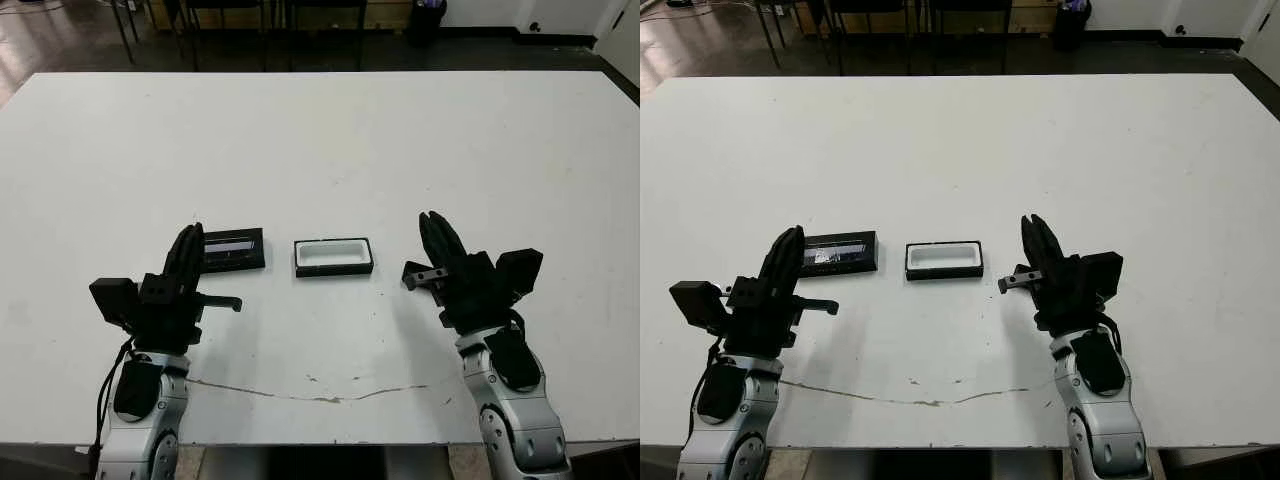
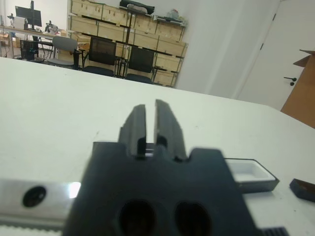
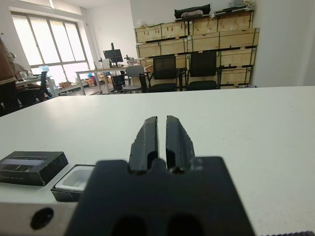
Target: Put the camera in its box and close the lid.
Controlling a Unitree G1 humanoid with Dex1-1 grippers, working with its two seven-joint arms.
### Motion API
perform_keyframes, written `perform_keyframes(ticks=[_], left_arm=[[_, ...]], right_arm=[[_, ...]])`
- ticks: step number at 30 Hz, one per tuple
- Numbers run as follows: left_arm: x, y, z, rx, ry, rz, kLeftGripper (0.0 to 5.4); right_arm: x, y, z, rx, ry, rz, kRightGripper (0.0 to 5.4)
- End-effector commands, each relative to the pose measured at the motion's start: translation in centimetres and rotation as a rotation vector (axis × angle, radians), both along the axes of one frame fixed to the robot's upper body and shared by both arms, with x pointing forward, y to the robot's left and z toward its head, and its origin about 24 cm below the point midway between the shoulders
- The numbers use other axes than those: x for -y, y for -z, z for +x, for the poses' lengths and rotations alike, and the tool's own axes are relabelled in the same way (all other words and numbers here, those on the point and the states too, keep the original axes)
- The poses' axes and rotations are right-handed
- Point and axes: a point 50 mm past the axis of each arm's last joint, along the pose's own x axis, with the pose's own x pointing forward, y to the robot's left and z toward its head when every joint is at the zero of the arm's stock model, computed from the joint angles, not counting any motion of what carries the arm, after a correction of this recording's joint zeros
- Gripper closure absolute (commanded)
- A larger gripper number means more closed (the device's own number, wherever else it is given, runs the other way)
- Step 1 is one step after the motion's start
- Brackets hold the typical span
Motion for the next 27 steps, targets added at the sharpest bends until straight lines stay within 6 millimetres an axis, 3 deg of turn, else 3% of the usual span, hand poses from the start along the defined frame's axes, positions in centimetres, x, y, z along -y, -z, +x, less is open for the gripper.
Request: perform_keyframes(ticks=[1,12,17,23,27], left_arm=[[-0.2,0.9,-0.1,-0.039,-0.013,0.013,5.38],[-0.9,0.6,0.4,-0.028,-0.024,-0.016,5.38],[-0.9,0.6,0.6,-0.017,-0.027,0.005,5.38],[-0.9,0.7,0.7,-0.009,-0.020,0.013,5.38],[-0.9,0.8,0.8,-0.003,-0.018,0.034,5.40]], right_arm=[[0.1,0.3,0.2,-0.019,-0.003,-0.015,5.40],[1.0,0.0,1.8,0.010,-0.065,-0.057,5.40],[3.6,-1.3,3.0,0.082,-0.128,-0.086,5.40],[7.4,-2.9,4.3,0.046,-0.241,-0.188,5.40],[9.3,-3.8,4.9,-0.031,-0.358,-0.264,4.89]])
